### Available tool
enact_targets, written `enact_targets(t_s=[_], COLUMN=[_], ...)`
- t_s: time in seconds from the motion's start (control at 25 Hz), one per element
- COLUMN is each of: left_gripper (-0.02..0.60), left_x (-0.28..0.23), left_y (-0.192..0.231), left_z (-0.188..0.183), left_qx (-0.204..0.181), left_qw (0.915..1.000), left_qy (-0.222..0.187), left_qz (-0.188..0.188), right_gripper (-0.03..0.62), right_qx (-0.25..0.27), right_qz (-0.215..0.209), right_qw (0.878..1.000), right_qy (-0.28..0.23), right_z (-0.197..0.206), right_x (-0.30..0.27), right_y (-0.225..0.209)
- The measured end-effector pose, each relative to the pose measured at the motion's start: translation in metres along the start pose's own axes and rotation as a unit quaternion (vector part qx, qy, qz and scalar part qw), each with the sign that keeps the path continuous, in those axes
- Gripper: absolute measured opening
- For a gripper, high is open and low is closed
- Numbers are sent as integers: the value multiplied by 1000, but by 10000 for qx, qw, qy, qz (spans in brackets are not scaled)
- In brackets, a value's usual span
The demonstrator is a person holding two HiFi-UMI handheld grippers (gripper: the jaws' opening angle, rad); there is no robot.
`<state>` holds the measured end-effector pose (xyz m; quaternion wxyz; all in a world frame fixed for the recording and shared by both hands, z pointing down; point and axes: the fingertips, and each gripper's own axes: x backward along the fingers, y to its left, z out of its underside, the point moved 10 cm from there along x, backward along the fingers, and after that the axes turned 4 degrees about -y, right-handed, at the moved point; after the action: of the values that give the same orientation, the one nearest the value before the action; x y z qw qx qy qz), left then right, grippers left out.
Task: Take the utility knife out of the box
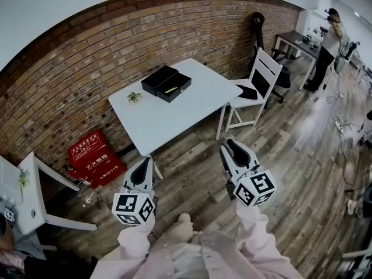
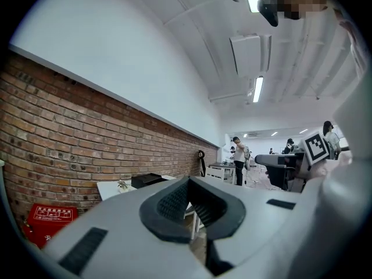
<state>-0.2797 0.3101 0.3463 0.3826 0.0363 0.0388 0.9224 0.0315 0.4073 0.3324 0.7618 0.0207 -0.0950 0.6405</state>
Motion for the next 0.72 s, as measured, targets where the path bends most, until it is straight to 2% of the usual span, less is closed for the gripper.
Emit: enact_targets(t_s=[0.12, 0.36, 0.72], left_gripper=[-8, -8, -8], left_x=[-5, -21, -89], left_y=[1, 11, 59], left_z=[3, 15, 28], left_qx=[3, 65, 206], left_qw=[10000, 9997, 9990], left_qy=[56, 226, 358], left_qz=[4, 1, -152], right_gripper=[123, 127, 147], right_qx=[-112, -162, -358], right_qz=[-69, -26, -76], right_qw=[9999, 9999, 9993], right_qy=[10, 33, 86], right_z=[3, 14, 34], right_x=[-4, -19, -93], right_y=[-2, -12, -47])
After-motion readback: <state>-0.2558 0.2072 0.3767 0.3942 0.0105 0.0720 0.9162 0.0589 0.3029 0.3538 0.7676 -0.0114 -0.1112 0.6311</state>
